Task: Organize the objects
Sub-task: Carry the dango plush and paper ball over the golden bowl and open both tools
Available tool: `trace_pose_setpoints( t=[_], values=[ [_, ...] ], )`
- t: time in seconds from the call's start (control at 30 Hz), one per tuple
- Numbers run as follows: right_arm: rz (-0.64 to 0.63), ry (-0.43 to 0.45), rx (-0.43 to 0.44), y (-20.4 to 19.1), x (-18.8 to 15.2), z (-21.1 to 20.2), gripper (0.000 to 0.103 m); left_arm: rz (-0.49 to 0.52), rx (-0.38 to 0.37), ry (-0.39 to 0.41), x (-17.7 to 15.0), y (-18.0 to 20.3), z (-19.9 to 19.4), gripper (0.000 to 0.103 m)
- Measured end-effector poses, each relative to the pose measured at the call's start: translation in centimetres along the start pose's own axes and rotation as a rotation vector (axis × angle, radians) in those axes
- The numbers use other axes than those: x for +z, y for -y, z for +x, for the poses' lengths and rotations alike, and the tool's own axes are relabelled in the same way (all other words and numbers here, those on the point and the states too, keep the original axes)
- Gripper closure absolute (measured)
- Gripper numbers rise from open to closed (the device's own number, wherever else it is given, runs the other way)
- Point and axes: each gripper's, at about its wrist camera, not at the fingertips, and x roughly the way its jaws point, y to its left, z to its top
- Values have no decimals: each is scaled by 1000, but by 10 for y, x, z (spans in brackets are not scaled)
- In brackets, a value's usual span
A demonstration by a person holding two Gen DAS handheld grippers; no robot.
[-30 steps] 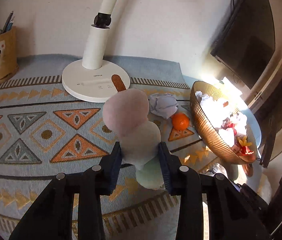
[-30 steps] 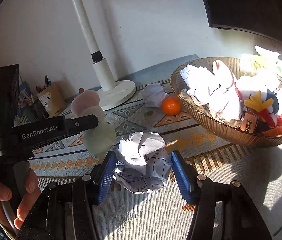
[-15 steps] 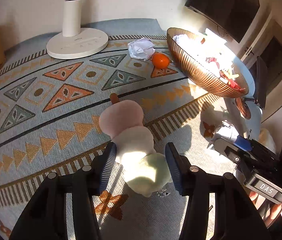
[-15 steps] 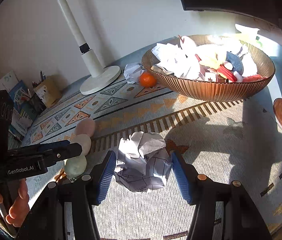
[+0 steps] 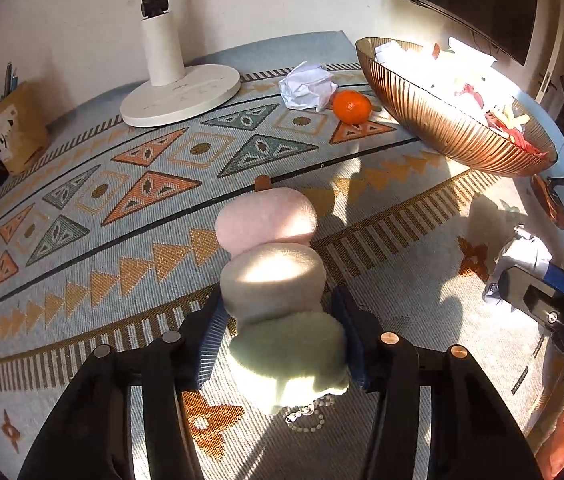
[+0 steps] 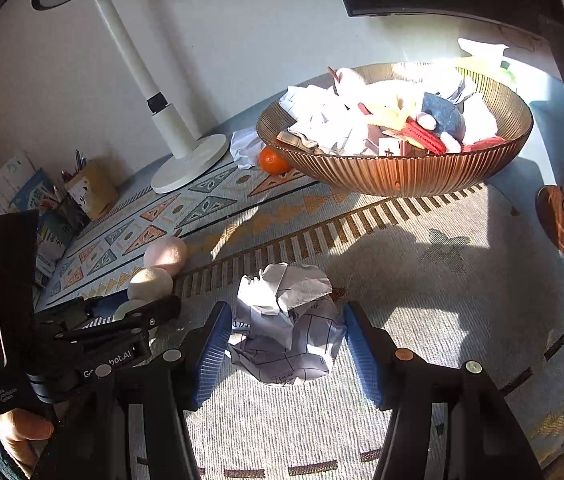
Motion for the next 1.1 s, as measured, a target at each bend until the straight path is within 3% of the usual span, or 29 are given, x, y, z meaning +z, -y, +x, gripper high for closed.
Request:
trace_pose_setpoints(
  t=[0.1,0.17,0.3,0.4,0.57,0.73,0.8,0.87,0.9,0.93,1.0,1.1],
  values=[
    [0,68,29,1,18,-29,47,-4,-54,61,10,4,-21,58],
    [-18,163,15,-1,39,-58,47,-1,-116,141,26,11,-45,58],
    [-27,360,-71,8,92,-109,46,14,-232,291,77,34,-86,57],
    [16,440,-146,25,130,-125,46,-6,-309,358,119,51,-93,57],
    [62,381,-192,53,176,-94,46,-15,-422,368,165,76,-62,57],
    [89,322,-202,72,199,-53,46,4,-441,324,182,96,-17,57],
    [102,304,-191,78,206,-40,40,22,-426,335,183,103,-4,54],
    [129,300,-148,87,213,-28,15,29,-439,324,185,105,10,50],
    [144,308,-144,91,215,-25,13,17,-459,310,186,104,17,43],
    [155,308,-159,93,216,-23,13,3,-470,296,187,102,24,24],
    [152,300,-162,95,215,-19,13,-28,-483,302,185,97,32,8],
    [136,300,-151,92,204,-16,13,-33,-505,294,178,87,35,8]
  ],
)
